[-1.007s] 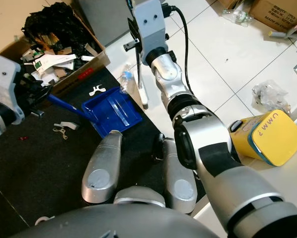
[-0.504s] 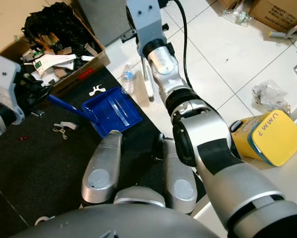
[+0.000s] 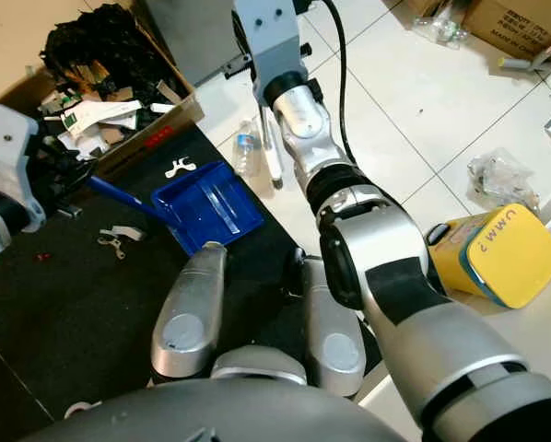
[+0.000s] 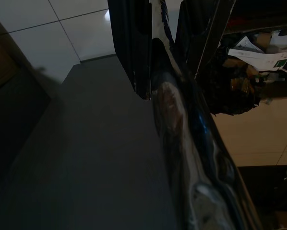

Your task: Sweep floor

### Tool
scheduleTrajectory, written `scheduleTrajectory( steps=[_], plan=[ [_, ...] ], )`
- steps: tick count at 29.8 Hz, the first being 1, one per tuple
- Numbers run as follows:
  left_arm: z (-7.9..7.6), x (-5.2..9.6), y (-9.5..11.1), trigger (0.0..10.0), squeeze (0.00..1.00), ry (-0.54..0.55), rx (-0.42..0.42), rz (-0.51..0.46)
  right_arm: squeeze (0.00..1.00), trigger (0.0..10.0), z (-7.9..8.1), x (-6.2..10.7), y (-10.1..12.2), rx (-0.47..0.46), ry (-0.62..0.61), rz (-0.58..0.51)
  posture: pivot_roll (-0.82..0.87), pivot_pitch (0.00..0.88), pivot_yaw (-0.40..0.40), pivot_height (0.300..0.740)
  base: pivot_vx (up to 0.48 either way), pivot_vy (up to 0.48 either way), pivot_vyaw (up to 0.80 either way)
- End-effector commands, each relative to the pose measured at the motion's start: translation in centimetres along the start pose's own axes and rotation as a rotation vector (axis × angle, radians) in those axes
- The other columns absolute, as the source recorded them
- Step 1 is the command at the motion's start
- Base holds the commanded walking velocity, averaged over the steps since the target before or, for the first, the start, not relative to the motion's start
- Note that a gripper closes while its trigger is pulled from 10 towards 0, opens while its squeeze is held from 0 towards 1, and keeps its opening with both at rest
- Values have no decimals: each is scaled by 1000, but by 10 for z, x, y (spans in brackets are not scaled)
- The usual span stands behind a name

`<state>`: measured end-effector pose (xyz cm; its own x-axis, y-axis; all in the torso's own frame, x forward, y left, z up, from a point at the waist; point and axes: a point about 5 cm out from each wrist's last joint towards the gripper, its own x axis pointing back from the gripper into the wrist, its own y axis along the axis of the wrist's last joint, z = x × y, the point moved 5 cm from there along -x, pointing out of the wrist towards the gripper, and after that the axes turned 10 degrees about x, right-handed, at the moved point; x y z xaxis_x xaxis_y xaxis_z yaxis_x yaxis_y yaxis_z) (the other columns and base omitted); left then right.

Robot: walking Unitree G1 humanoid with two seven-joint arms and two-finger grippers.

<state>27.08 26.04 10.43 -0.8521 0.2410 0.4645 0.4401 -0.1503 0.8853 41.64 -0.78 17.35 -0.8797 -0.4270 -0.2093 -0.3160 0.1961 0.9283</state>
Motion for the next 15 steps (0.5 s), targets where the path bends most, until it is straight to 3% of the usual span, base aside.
scheduleTrajectory(
  steps=[1, 15],
  plan=[
    [-8, -1, -21, 10000, 0, -31, 48, 70, 0, 10000, 26, -7, 21, -41, 43, -70, 506, 280, -77, 740, 0, 0, 0],
    [-7, 4, -23, 10000, 0, -25, 47, 75, 0, 10000, 30, -6, 20, -36, 62, -66, 526, 281, -77, 740, 0, 0, 0]
  ],
)
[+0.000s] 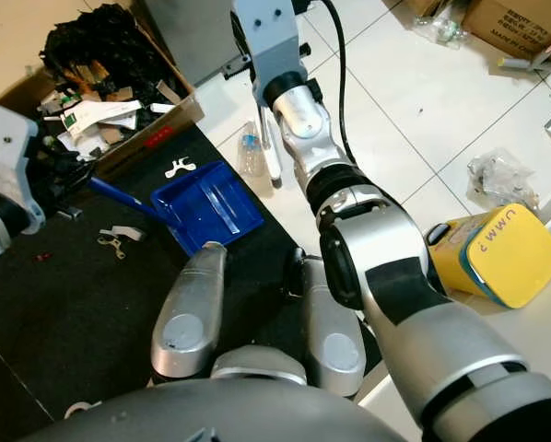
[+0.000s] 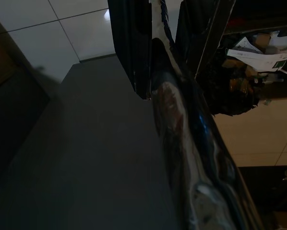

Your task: Sweep floor

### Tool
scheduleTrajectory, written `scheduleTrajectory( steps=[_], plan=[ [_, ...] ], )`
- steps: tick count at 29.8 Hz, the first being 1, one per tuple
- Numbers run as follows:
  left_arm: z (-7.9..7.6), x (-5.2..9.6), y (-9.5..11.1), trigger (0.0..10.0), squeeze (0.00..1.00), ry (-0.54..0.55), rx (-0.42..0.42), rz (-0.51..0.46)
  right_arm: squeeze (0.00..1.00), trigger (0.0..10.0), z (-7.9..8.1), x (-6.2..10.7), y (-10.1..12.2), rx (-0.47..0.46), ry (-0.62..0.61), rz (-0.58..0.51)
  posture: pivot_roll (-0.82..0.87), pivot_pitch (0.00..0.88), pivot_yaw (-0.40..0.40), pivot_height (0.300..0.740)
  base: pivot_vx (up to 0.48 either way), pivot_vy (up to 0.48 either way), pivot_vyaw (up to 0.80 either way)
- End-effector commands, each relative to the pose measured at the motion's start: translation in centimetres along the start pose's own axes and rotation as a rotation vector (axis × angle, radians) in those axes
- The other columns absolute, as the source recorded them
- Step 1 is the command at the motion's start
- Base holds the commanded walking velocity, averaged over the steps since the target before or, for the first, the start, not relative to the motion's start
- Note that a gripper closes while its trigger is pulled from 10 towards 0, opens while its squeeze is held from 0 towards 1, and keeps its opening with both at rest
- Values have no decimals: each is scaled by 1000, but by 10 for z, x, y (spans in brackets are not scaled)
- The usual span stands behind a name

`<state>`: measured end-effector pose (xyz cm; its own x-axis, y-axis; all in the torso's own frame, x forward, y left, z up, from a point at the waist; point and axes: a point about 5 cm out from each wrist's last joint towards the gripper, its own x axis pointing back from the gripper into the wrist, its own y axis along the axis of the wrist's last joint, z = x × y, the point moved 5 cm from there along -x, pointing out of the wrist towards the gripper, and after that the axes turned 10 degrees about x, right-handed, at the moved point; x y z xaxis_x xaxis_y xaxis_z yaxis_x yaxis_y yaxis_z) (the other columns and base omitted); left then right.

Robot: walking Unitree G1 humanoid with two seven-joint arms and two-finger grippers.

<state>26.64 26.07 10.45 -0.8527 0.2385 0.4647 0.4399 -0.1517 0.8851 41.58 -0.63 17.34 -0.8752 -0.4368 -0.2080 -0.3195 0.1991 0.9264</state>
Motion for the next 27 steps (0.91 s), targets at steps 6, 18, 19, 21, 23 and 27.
scheduleTrajectory(
  steps=[6, 18, 19, 21, 23, 27],
  plan=[
    [-2, 10, -23, 10000, 0, -10, 46, 85, 0, 10000, 45, -6, 22, -41, 120, -69, 576, 286, -71, 740, 0, 0, 0],
    [-3, 9, -22, 10000, 0, -8, 50, 82, 0, 10000, 69, 5, 8, -42, 297, -40, 550, 276, -70, 740, 0, 0, 0],
    [-3, 9, -22, 10000, 0, -8, 50, 82, 0, 10000, 69, 5, 8, -42, 297, -40, 550, 276, -70, 740, 0, 0, 0],
    [-5, 3, -20, 10000, 0, -19, 50, 76, 0, 10000, 68, 8, 6, -49, 335, -43, 525, 264, -66, 740, 0, 0, 0],
    [-5, 3, -20, 10000, 0, -19, 50, 76, 0, 10000, 68, 8, 6, -49, 335, -43, 525, 264, -66, 740, 0, 0, 0],
    [-7, -6, -15, 10000, 0, -32, 49, 62, 0, 10000, 74, 17, 2, -39, 458, -65, 502, 249, -67, 740, 0, 0, 0]
  ],
)
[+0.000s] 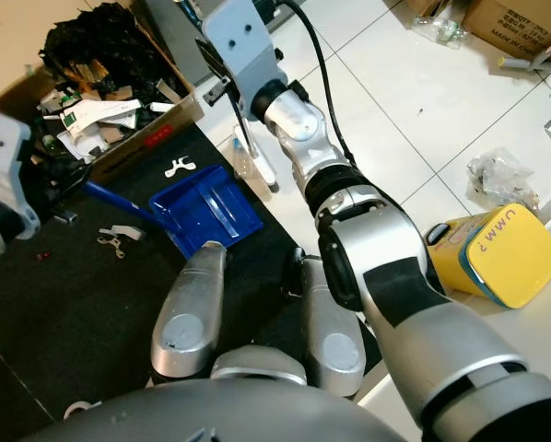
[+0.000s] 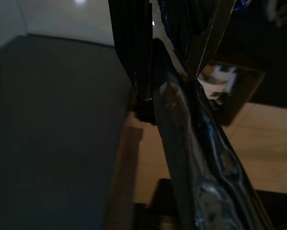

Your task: Sweep floor

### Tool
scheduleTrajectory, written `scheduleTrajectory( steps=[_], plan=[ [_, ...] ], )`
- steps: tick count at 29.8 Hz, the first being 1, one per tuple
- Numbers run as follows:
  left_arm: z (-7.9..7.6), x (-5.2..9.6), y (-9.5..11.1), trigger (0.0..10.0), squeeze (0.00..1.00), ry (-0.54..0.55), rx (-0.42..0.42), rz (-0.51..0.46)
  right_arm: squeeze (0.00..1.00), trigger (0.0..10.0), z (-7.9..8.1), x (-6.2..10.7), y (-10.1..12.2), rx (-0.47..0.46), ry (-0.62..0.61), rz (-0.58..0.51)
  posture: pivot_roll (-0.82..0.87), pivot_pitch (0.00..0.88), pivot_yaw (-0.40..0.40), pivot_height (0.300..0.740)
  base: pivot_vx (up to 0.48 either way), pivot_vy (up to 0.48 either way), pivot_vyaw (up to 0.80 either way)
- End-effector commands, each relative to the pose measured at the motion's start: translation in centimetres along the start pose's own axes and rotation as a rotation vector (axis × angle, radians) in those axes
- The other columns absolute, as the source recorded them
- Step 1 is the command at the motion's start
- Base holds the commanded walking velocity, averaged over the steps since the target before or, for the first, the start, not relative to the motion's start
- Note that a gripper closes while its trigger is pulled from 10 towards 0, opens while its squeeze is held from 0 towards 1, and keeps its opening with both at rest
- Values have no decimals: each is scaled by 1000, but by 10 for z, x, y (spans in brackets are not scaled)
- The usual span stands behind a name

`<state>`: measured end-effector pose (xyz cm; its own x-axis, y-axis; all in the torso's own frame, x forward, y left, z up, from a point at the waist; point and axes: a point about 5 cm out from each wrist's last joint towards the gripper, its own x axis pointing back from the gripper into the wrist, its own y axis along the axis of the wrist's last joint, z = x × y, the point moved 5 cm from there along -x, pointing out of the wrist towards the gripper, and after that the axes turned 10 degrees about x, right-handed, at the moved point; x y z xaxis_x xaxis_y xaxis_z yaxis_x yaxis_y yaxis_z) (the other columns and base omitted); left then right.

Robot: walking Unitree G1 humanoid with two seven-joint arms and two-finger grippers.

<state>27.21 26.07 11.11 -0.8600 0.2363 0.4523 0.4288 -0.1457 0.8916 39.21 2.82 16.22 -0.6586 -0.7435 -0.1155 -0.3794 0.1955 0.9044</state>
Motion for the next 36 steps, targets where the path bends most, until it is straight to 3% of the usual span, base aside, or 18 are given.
scheduleTrajectory(
  steps=[1, 11, 21, 29, 36],
  plan=[
    [-9, -6, -23, 10000, 0, -39, 46, 72, 0, 10000, 34, 0, -2, -68, 104, -34, 495, 244, -70, 740, 0, 0, 0],
    [-12, -15, -20, 10000, 0, -46, 53, 58, 0, 10000, 24, 18, -7, -97, 209, -77, 469, 231, -81, 740, 0, 0, 0],
    [-12, -24, -17, 10000, 0, -53, 54, 45, 0, 10000, 21, 43, -10, -254, 386, -141, 444, 208, -84, 740, 0, 0, 0],
    [-13, -30, -14, 10000, 0, -61, 48, 37, 0, 10000, 12, 54, -5, -261, 455, -173, 432, 194, -81, 740, 0, 0, 0],
    [-15, -36, -12, 10000, 0, -71, 45, 29, 0, 10000, -19, 60, 15, -264, 436, -249, 419, 185, -84, 740, 0, 0, 0]
  ],
)
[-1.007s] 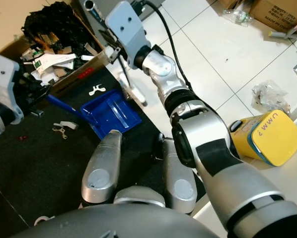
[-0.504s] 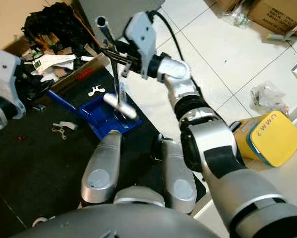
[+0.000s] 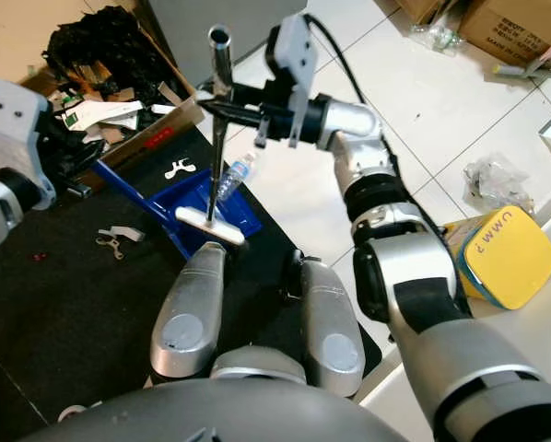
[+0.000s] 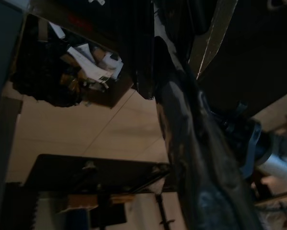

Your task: Sweep floor

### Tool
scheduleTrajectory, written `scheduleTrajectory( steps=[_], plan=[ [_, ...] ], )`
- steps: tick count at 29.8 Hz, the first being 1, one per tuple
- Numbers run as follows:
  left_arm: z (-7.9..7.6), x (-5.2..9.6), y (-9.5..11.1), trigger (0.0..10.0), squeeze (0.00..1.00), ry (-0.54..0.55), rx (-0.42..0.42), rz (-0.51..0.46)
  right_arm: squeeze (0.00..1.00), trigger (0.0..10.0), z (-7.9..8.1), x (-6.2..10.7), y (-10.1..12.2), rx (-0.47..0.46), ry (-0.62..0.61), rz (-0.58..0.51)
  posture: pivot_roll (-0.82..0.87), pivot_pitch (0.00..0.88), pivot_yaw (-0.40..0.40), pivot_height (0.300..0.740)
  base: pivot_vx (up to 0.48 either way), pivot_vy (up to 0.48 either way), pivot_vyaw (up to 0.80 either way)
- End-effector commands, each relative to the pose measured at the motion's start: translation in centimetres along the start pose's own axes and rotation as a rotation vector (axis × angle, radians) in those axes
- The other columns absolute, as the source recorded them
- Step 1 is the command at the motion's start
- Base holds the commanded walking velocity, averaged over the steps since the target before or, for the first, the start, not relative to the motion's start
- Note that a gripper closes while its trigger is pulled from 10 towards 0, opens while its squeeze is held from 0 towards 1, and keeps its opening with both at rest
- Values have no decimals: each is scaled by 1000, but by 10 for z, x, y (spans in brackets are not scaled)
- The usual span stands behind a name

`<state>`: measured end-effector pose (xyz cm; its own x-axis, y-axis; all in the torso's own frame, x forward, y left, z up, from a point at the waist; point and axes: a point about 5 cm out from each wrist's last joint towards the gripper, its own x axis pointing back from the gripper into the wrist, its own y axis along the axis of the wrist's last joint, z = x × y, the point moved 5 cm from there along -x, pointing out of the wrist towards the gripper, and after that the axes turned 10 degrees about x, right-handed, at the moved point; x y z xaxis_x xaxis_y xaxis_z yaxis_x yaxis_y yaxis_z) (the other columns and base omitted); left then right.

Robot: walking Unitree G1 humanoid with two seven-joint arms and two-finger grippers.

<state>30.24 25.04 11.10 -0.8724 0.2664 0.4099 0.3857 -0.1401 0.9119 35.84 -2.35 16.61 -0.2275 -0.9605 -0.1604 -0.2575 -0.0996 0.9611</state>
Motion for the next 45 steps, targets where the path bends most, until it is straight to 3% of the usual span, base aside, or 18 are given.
scheduleTrajectory(
  steps=[1, 6, 10, 11, 12, 13, 17, 18, 20, 21, 22, 24, 29, 34, 36, 37, 41, 45],
  plan=[
    [-14, -7, -27, 10000, 0, -49, 54, 75, 0, 10000, -11, 1, 19, 15, -27, -69, 417, 183, -85, 740, 0, 0, 0],
    [-16, -9, -27, 10000, 0, -59, 54, 75, 0, 10000, -27, 3, 44, 6, -68, -156, 422, 181, -84, 740, 0, 0, 0],
    [-15, -8, -28, 10000, 0, -60, 52, 78, 0, 10000, -56, 1, 64, 59, -265, -207, 424, 179, -85, 740, 0, 0, 0],
    [-15, -8, -28, 10000, 0, -60, 52, 78, 0, 10000, -56, 1, 64, 59, -265, -207, 424, 179, -85, 740, 0, 0, 0],
    [-15, -8, -28, 10000, 0, -60, 52, 79, 0, 10000, -71, 4, 52, 196, -468, -88, 432, 183, -85, 740, 0, 0, 0],
    [-15, -8, -28, 10000, 0, -60, 52, 78, 0, 10000, -73, 7, 48, 247, -531, -49, 432, 183, -85, 740, 0, 0, 0],
    [-16, -6, -28, 10000, 0, -61, 52, 79, 0, 10000, -72, 10, 33, 347, -585, 61, 441, 189, -83, 740, 0, 0, 0],
    [-16, -5, -29, 10000, 0, -60, 52, 80, 0, 10000, -68, 13, 18, 432, -588, 166, 444, 195, -81, 740, 0, 0, 0],
    [-16, -5, -29, 10000, 0, -60, 52, 80, 0, 10000, -68, 13, 18, 432, -588, 166, 444, 195, -81, 740, 0, 0, 0],
    [-14, 0, -31, 10000, 0, -56, 53, 88, 0, 10000, -56, 22, -16, 495, -591, 326, 457, 204, -76, 740, 0, 0, 0],
    [-14, 0, -31, 10000, 0, -56, 53, 88, 0, 10000, -56, 22, -16, 495, -591, 326, 457, 204, -76, 740, 0, 0, 0],
    [-12, 4, -33, 10000, 0, -52, 51, 94, 0, 10000, -47, 29, -39, 525, -588, 439, 463, 210, -72, 740, 0, 0, 0],
    [-11, 7, -34, 10000, 0, -49, 50, 98, 0, 10000, -36, 35, -59, 544, -552, 522, 468, 214, -68, 740, 0, 0, 0],
    [-11, 6, -34, 10000, 0, -50, 48, 103, 0, 10000, -34, 43, -69, 484, -569, 547, 460, 216, -64, 740, 0, 0, 0],
    [-12, 5, -34, 10000, 0, -52, 48, 104, 0, 10000, -38, 47, -69, 311, -652, 489, 455, 216, -64, 740, 0, 0, 0],
    [-13, 3, -33, 10000, 0, -55, 48, 103, 0, 10000, -41, 46, -66, 160, -725, 396, 440, 214, -61, 740, 0, 0, 0],
    [-15, 1, -33, 10000, 0, -61, 48, 102, 0, 10000, -46, 43, -62, 30, -787, 314, 436, 213, -61, 740, 0, 0, 0],
    [-15, 0, -33, 10000, 0, -62, 48, 102, 0, 10000, -48, 39, -61, -37, -810, 286, 436, 211, -63, 740, 0, 0, 0]
  ],
)
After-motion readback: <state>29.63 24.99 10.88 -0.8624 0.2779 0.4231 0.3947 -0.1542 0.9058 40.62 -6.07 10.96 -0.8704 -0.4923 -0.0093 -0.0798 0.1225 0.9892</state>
